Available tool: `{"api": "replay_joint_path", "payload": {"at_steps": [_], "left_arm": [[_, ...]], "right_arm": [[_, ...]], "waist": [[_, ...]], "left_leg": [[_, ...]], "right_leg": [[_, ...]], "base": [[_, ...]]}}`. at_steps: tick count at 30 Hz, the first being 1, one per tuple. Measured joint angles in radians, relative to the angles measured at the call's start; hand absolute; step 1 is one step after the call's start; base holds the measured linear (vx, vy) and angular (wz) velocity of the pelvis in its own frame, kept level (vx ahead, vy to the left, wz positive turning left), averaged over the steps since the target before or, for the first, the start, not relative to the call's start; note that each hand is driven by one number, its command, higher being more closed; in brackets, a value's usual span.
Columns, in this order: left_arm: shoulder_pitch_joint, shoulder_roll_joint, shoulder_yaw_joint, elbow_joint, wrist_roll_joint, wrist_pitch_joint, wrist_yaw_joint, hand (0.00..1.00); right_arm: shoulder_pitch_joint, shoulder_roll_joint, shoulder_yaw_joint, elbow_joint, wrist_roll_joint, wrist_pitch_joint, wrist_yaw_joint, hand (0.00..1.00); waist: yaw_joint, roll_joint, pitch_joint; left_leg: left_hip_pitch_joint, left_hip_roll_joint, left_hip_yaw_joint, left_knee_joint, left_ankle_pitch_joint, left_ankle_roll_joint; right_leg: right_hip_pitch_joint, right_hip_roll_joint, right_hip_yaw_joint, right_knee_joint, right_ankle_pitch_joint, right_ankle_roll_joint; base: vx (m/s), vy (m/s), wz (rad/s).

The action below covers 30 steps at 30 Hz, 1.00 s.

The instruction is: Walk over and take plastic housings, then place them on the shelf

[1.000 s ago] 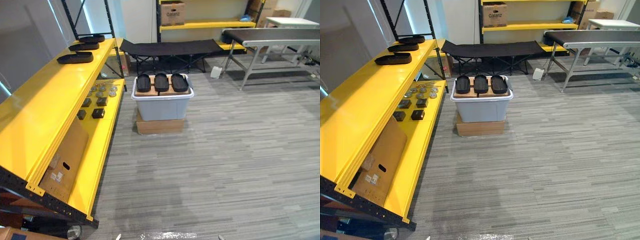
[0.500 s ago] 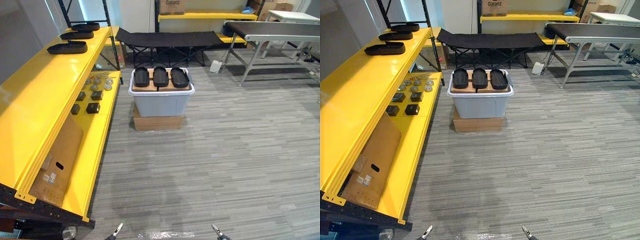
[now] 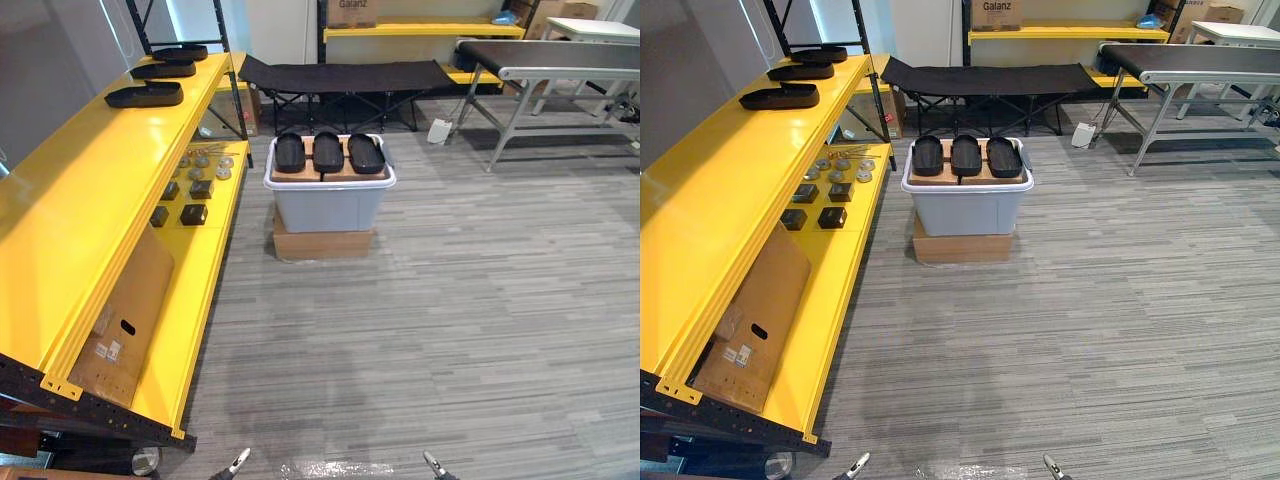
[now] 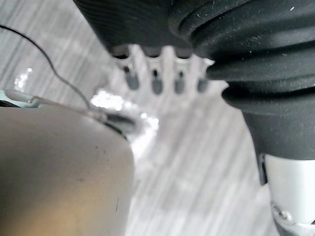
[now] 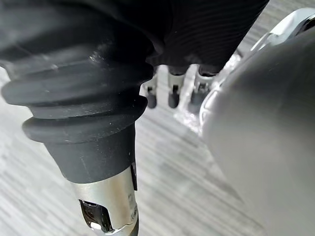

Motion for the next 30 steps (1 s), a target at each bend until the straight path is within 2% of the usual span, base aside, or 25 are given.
{"api": "replay_joint_path", "payload": {"at_steps": [1, 3, 5, 6, 7, 8, 11, 12, 13, 14, 16, 18, 19, 20, 21, 22, 23, 24, 25, 26, 27, 29, 30], "left_arm": [[-0.002, 0.001, -0.003, -0.002, 0.026, 0.000, 0.000, 0.00], [-0.009, 0.008, -0.028, -0.003, 0.054, 0.001, -0.001, 0.00], [-0.016, 0.015, -0.056, -0.003, 0.101, 0.008, 0.001, 0.00], [-0.019, 0.020, -0.076, -0.002, 0.128, 0.018, 0.001, 0.00], [-0.021, 0.023, -0.077, -0.003, 0.146, 0.024, 0.002, 0.00], [-0.020, 0.031, -0.074, 0.007, 0.169, 0.036, 0.005, 0.00], [-0.019, 0.039, -0.056, 0.034, 0.179, 0.039, 0.009, 0.00], [-0.018, 0.037, -0.044, 0.034, 0.174, 0.041, 0.012, 0.00], [-0.018, 0.030, -0.016, 0.034, 0.152, 0.035, 0.025, 0.00], [-0.017, 0.028, -0.004, 0.033, 0.125, 0.030, 0.028, 0.00], [-0.019, 0.021, 0.032, 0.008, 0.021, 0.005, 0.035, 0.00], [-0.027, 0.002, 0.056, -0.031, -0.022, -0.020, 0.044, 0.00], [-0.024, -0.012, 0.073, -0.050, -0.040, -0.032, 0.045, 0.00], [-0.021, -0.014, 0.084, -0.054, -0.058, -0.038, 0.045, 0.00], [-0.025, -0.011, 0.101, -0.054, -0.076, -0.051, 0.041, 0.00], [-0.020, -0.025, 0.113, -0.053, -0.094, -0.048, 0.040, 0.00], [-0.017, -0.037, 0.132, -0.077, -0.095, -0.080, 0.042, 0.00], [-0.022, -0.036, 0.132, -0.088, -0.097, -0.079, 0.031, 0.00], [-0.024, -0.045, 0.131, -0.087, -0.097, -0.079, 0.022, 0.00], [-0.012, -0.061, 0.127, -0.084, -0.090, -0.068, 0.008, 0.00], [0.001, -0.071, 0.121, -0.084, -0.089, -0.061, 0.001, 0.00], [0.045, -0.088, 0.135, -0.082, -0.096, -0.057, -0.017, 0.00], [0.062, -0.090, 0.142, -0.076, -0.098, -0.056, -0.019, 0.00]], "right_arm": [[0.000, 0.001, 0.000, 0.000, 0.000, 0.000, 0.000, 0.00], [-0.005, 0.002, 0.000, -0.004, 0.000, -0.003, -0.001, 0.00], [0.002, -0.008, -0.001, -0.020, 0.005, -0.012, -0.003, 0.00], [-0.004, -0.014, -0.001, -0.025, 0.024, -0.028, -0.003, 0.00], [-0.004, -0.020, -0.001, -0.030, 0.029, -0.034, -0.002, 0.00], [0.001, -0.011, 0.004, -0.029, 0.028, -0.043, 0.002, 0.00], [0.002, 0.006, 0.016, -0.031, 0.023, -0.055, 0.007, 0.00], [0.008, 0.006, 0.013, -0.033, 0.006, -0.056, 0.009, 0.00], [0.019, 0.009, -0.004, -0.038, -0.030, -0.055, 0.008, 0.00], [0.027, 0.012, -0.013, -0.039, -0.048, -0.055, 0.008, 0.00], [0.061, 0.025, -0.035, -0.046, -0.105, -0.051, 0.006, 0.00], [0.084, 0.030, -0.054, -0.044, -0.120, -0.045, 0.001, 0.00], [0.086, 0.025, -0.061, -0.041, -0.132, -0.039, 0.001, 0.00], [0.085, 0.022, -0.060, -0.041, -0.140, -0.039, 0.001, 0.00], [0.070, 0.020, -0.058, -0.029, -0.148, -0.039, 0.004, 0.00], [0.064, 0.003, -0.057, -0.022, -0.149, -0.045, 0.003, 0.00], [0.047, -0.019, -0.044, -0.023, -0.149, -0.052, 0.002, 0.00], [0.029, -0.040, -0.042, -0.022, -0.147, -0.057, 0.000, 0.00], [0.020, -0.057, -0.042, -0.019, -0.146, -0.065, 0.000, 0.00], [-0.022, -0.087, -0.042, -0.015, -0.146, -0.094, 0.001, 0.00], [-0.043, -0.095, -0.044, -0.016, -0.146, -0.102, 0.001, 0.00], [-0.106, -0.091, -0.046, -0.028, -0.155, -0.121, 0.003, 0.00], [-0.122, -0.086, -0.050, -0.041, -0.175, -0.122, 0.002, 0.00]], "waist": [[0.000, 0.002, 0.000], [0.000, 0.003, 0.010], [-0.005, 0.003, 0.020], [-0.007, 0.012, 0.047], [-0.009, 0.010, 0.057], [-0.015, 0.007, 0.059], [-0.020, -0.004, 0.061], [-0.022, -0.003, 0.061], [-0.021, -0.002, 0.061], [-0.020, -0.002, 0.061], [-0.020, 0.000, 0.062], [-0.020, 0.001, 0.062], [-0.026, 0.011, 0.056], [-0.028, 0.016, 0.052], [-0.021, 0.007, 0.060], [-0.025, 0.026, 0.060], [-0.016, 0.053, 0.075], [0.000, 0.072, 0.092], [0.003, 0.070, 0.104], [0.008, 0.089, 0.109], [0.009, 0.092, 0.110], [0.034, 0.095, 0.109], [0.043, 0.094, 0.109]], "left_leg": [[-0.001, 0.000, 0.000, 0.000, 0.000, 0.000], [-0.003, -0.006, -0.003, -0.001, -0.009, 0.002], [0.008, -0.015, -0.007, -0.001, -0.027, 0.030], [0.033, -0.008, -0.015, 0.000, -0.027, 0.048], [0.047, -0.004, -0.016, 0.001, -0.023, 0.051], [0.057, 0.000, -0.017, 0.000, -0.028, 0.047], [0.057, 0.028, -0.010, 0.005, -0.042, 0.026], [0.055, 0.049, 0.007, 0.021, -0.053, 0.006], [0.053, 0.071, 0.027, 0.053, -0.076, -0.028], [0.055, 0.081, 0.037, 0.069, -0.089, -0.047], [0.078, 0.129, 0.058, 0.120, -0.145, -0.110], [0.095, 0.168, 0.056, 0.156, -0.197, -0.140], [0.104, 0.211, 0.055, 0.173, -0.223, -0.178], [0.099, 0.237, 0.055, 0.202, -0.229, -0.188], [0.041, 0.281, 0.043, 0.371, -0.238, -0.202], [-0.034, 0.348, 0.025, 0.557, -0.222, -0.168], [-0.143, 0.419, 0.019, 0.802, -0.197, -0.097], [-0.188, 0.422, 0.005, 0.908, -0.205, -0.099], [-0.212, 0.406, 0.003, 0.940, -0.214, -0.100], [-0.267, 0.330, 0.010, 0.929, -0.224, -0.097], [-0.285, 0.296, 0.010, 0.898, -0.224, -0.098], [-0.359, 0.192, 0.048, 0.712, -0.214, -0.101], [-0.396, 0.142, 0.054, 0.571, -0.176, -0.102]], "right_leg": [[-0.002, -0.001, -0.001, 0.005, -0.003, 0.000], [-0.043, -0.022, -0.004, 0.107, -0.056, 0.008], [-0.136, -0.067, -0.001, 0.342, -0.128, 0.037], [-0.192, -0.088, -0.005, 0.500, -0.128, 0.044], [-0.220, -0.099, -0.006, 0.554, -0.150, 0.027], [-0.251, -0.110, -0.007, 0.571, -0.170, -0.002], [-0.321, -0.110, -0.005, 0.466, -0.160, 0.006], [-0.350, -0.106, -0.006, 0.400, -0.142, 0.021], [-0.365, -0.107, -0.006, 0.343, -0.105, 0.011], [-0.371, -0.108, -0.005, 0.321, -0.085, 0.009], [-0.376, -0.107, -0.010, 0.297, -0.029, 0.011], [-0.376, -0.105, -0.011, 0.338, -0.026, 0.004], [-0.371, -0.087, -0.024, 0.370, -0.030, -0.001], [-0.356, -0.070, -0.030, 0.365, -0.036, -0.005], [-0.317, -0.047, -0.039, 0.345, -0.005, -0.017], [-0.274, -0.012, -0.067, 0.316, -0.018, -0.039], [-0.204, 0.032, -0.083, 0.270, -0.031, -0.062], [-0.148, 0.047, -0.086, 0.243, -0.036, -0.072], [-0.115, 0.049, -0.083, 0.225, -0.040, -0.078], [-0.040, 0.045, -0.073, 0.178, -0.044, -0.085], [-0.023, 0.040, -0.064, 0.161, -0.045, -0.086], [0.014, 0.033, -0.013, 0.108, -0.048, -0.089], [0.033, 0.034, -0.003, 0.083, -0.052, -0.089]], "base": [[-0.05, -0.016, 0.01], [-0.04, 0.005, 0.07], [-0.01, 0.038, 0.15], [0.02, 0.061, 0.14], [0.03, 0.064, 0.17], [0.04, 0.058, 0.14], [0.12, 0.028, -0.05], [0.23, -0.007, -0.31], [0.25, -0.016, -0.38], [0.33, -0.069, -0.41], [0.31, -0.113, -0.28], [0.36, -0.235, -0.01], [0.49, -0.335, 0.15], [0.45, -0.362, 0.22], [0.36, -0.343, 0.28], [0.42, -0.453, 0.34], [0.40, -0.468, 0.24], [0.40, -0.431, 0.05], [0.49, -0.430, -0.20], [0.38, -0.283, -0.29], [0.37, -0.232, -0.51], [0.36, -0.092, -0.78], [0.41, -0.057, -0.57]]}}
